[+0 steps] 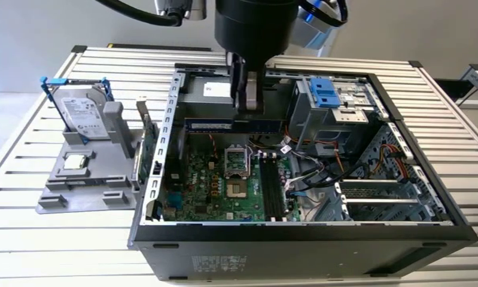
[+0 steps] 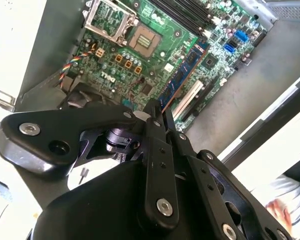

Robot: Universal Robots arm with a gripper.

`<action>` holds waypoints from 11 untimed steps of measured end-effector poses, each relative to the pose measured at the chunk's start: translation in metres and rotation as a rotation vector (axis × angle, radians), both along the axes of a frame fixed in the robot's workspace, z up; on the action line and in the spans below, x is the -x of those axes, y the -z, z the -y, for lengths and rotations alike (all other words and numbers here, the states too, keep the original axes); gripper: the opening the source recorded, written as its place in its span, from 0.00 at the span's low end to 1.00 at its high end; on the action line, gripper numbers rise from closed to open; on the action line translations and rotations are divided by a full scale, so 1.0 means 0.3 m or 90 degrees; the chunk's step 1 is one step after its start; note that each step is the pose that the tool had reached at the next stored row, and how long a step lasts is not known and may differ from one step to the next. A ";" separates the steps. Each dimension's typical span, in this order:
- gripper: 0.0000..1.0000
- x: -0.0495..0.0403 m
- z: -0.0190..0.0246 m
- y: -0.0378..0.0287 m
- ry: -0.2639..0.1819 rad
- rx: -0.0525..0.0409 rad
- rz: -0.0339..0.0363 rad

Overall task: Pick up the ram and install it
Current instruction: 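Pick up the ram and move it above insertion slot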

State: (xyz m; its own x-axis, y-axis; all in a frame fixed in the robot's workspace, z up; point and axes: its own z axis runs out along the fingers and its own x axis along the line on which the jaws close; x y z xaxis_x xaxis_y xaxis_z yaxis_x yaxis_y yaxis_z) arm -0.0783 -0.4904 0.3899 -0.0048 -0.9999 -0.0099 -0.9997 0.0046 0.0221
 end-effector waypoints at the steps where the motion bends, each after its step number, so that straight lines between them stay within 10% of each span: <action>1: 0.00 -0.004 0.000 0.000 0.000 -0.0001 0.0000; 11: 0.00 -0.047 0.000 0.000 0.000 -0.0001 0.0000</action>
State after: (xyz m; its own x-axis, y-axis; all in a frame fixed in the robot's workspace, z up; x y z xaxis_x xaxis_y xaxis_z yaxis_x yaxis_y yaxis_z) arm -0.0642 -0.4904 0.3899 -0.0048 -0.9999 -0.0100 -0.9997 0.0046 0.0220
